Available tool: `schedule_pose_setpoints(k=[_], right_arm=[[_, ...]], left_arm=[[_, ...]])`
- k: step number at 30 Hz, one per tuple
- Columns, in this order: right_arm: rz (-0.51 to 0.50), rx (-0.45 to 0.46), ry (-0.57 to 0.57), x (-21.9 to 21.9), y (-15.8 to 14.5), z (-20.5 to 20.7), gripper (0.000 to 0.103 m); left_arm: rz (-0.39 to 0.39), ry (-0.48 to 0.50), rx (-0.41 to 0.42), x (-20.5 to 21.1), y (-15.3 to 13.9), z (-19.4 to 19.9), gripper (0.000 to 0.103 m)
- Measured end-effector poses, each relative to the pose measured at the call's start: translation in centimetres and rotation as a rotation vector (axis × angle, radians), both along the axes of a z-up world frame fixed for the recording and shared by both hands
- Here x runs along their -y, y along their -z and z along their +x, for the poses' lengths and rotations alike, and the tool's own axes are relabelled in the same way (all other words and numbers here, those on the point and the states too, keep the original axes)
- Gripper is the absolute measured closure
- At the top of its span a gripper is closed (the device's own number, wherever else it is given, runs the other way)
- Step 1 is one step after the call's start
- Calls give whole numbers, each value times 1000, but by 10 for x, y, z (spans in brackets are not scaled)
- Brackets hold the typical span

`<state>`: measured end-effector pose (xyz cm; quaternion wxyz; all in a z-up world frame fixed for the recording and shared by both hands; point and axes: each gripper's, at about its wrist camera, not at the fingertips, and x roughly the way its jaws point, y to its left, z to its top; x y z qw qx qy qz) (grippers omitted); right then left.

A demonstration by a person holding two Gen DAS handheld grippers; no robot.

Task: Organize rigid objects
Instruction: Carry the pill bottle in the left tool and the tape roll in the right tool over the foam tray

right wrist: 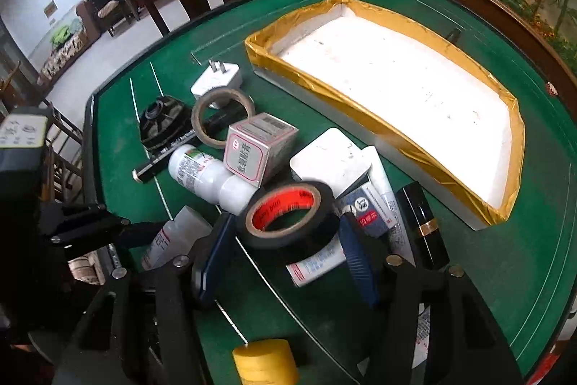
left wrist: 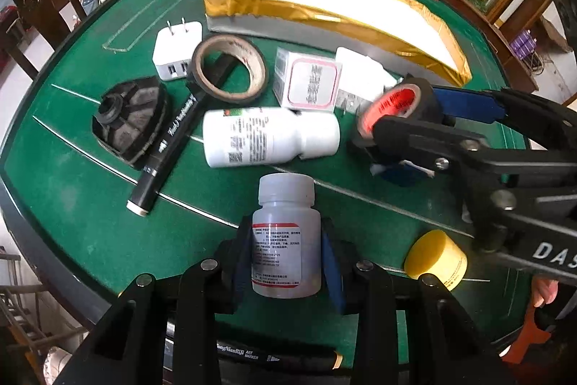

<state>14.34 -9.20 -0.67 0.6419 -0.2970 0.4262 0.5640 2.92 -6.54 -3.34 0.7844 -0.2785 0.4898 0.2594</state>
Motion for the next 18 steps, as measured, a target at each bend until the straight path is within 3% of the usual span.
schedule_pose_setpoints(k=[11,12,13,15,18], right_arm=[[79,4,50,10,-28,15,46],[85,6,60,10,-31,19,48],[95,5,72,11,-34,24,63],[108,-17,86,10,-40,33,81],[111,-20,113,6,-41,47,83]], left_arm=[[38,26,71,-14,-41,13,66],[40,28,77,-16,-45,19,66],[40,31,83,-19,-48,20,66],[40,36,99,-26,-56,26,66],[46,44,106,-35,-62,38,66]])
